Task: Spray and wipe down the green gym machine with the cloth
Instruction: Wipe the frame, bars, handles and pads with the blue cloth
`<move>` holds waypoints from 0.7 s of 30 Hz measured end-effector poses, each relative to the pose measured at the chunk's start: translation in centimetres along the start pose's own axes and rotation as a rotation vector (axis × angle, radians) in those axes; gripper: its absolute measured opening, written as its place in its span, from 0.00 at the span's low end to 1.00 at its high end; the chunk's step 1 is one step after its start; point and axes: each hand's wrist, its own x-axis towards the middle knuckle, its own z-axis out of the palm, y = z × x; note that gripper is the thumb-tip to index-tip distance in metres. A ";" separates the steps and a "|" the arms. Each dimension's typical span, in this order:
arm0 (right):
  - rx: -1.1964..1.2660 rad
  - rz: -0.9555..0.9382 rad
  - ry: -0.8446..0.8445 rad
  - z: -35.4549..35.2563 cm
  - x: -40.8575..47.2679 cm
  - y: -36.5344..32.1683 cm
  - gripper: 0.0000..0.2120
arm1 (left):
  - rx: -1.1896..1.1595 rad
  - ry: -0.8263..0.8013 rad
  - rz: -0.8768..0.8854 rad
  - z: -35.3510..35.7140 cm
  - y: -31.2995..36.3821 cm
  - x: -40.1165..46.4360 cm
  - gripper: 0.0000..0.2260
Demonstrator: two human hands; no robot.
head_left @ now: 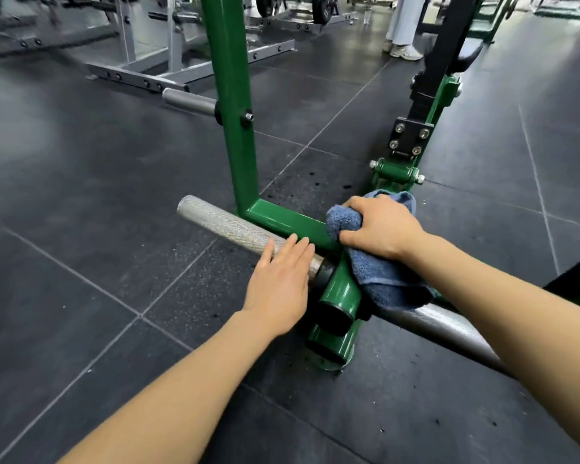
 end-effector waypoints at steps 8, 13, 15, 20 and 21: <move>0.123 -0.137 -0.117 -0.1 -5.9 -1.8 0.21 | -0.055 0.083 0.033 0.9 -0.5 0.1 0.27; 0.185 0.066 0.055 0.0 -3.4 -2.2 0.19 | -0.106 0.253 0.107 3.1 -1.2 0.3 0.27; 0.176 0.138 0.138 0.5 -3.2 -2.4 0.18 | -0.126 0.320 0.135 3.7 -1.3 0.6 0.27; 0.191 0.180 0.236 1.8 -6.8 -5.1 0.17 | -0.182 0.413 0.165 5.3 -1.7 0.6 0.25; 0.188 0.187 0.255 2.4 -7.8 -5.9 0.17 | -0.225 0.423 0.169 5.6 -1.6 0.2 0.25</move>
